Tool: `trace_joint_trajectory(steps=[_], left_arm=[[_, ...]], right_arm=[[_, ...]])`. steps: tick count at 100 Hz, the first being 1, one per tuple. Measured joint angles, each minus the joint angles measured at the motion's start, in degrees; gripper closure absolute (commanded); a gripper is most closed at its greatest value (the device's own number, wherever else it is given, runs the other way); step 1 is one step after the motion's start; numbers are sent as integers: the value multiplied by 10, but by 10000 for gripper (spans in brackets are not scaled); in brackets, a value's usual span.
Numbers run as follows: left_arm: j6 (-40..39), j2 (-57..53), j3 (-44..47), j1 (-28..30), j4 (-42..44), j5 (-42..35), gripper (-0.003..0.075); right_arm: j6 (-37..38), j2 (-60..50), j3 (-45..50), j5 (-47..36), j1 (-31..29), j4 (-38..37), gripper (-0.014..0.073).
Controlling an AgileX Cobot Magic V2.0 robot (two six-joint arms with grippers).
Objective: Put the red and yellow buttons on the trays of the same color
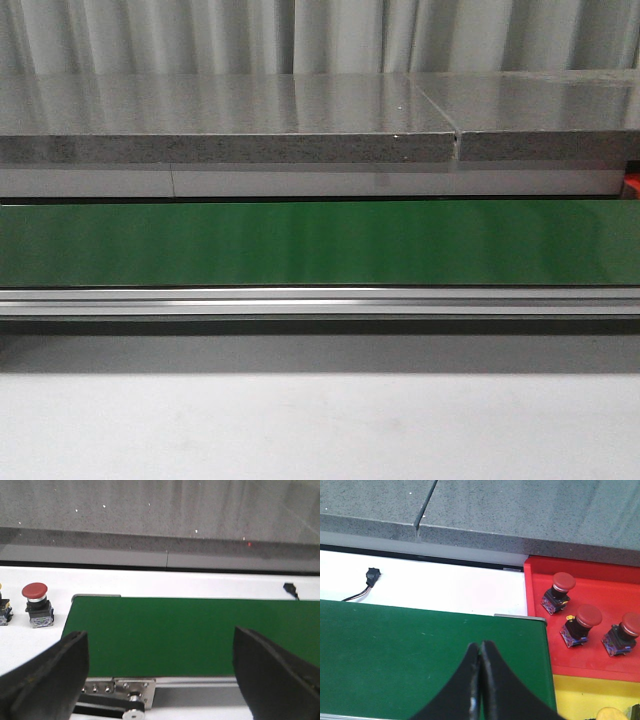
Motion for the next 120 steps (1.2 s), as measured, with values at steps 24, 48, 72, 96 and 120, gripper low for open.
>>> trace_joint_trajectory(steps=[24,48,72,96,120], left_arm=[[-65,123,-63,73,11,-47,141],[-71,343,-184,149,-2,-46,153],[-71,561,-345,164,4,-1,153],[-71,751,-503,165,33,78,153],[-71,873,-597,170,38,131,153]], right_arm=[[0,0,0,0,0,0,662],[0,0,0,0,0,0,662],[0,0,0,0,0,0,662],[0,0,0,0,0,0,662],[0,0,0,0,0,0,662]])
